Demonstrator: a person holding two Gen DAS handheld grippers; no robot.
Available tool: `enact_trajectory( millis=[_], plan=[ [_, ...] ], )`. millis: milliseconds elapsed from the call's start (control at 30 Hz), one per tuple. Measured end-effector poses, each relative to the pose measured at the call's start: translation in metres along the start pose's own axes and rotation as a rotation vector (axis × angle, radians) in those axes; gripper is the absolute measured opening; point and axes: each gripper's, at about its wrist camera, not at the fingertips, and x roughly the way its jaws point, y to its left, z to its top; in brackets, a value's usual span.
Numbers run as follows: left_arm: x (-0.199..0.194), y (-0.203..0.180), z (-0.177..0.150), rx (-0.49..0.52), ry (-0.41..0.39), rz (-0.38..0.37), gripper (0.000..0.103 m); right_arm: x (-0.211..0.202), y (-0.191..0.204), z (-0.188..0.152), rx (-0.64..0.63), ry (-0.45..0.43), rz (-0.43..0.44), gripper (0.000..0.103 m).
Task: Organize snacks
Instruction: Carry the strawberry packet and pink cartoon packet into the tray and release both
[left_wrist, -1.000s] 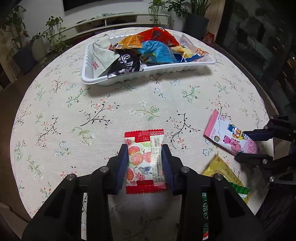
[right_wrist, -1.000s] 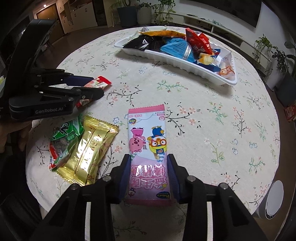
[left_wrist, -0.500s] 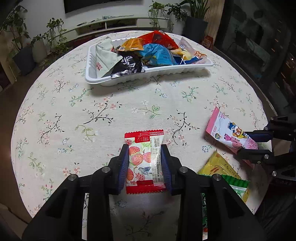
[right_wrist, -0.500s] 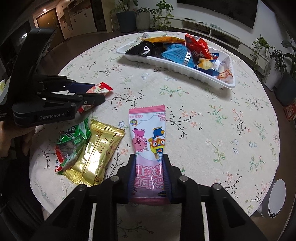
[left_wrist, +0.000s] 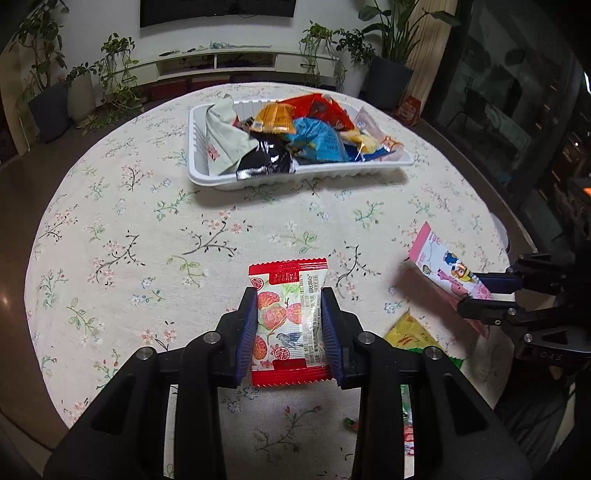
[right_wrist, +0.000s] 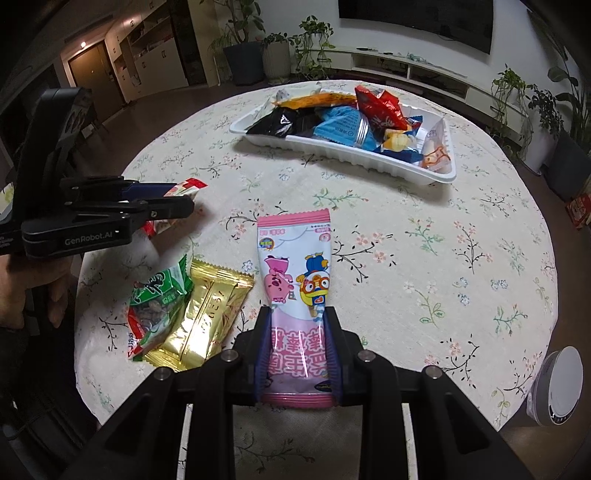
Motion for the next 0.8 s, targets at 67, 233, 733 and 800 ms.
enact_trajectory(
  millis=[67, 233, 733, 800],
  plan=[
    [-0.007, 0.001, 0.004, -0.014, -0.017, -0.018, 0.031, -0.002, -0.002, 0.001, 0.014, -0.01, 0.004, 0.029],
    [-0.027, -0.001, 0.02, -0.029, -0.071, -0.056, 0.031, -0.009, -0.009, 0.005, 0.043, -0.038, 0.002, 0.029],
    [-0.03, 0.023, 0.154, -0.059, -0.202, -0.059, 0.031, -0.052, -0.046, 0.11, 0.147, -0.24, -0.016, 0.029],
    [-0.017, 0.027, 0.173, -0.065, -0.196, -0.049, 0.031, -0.049, -0.056, 0.135, 0.18, -0.257, -0.018, 0.029]
  ],
)
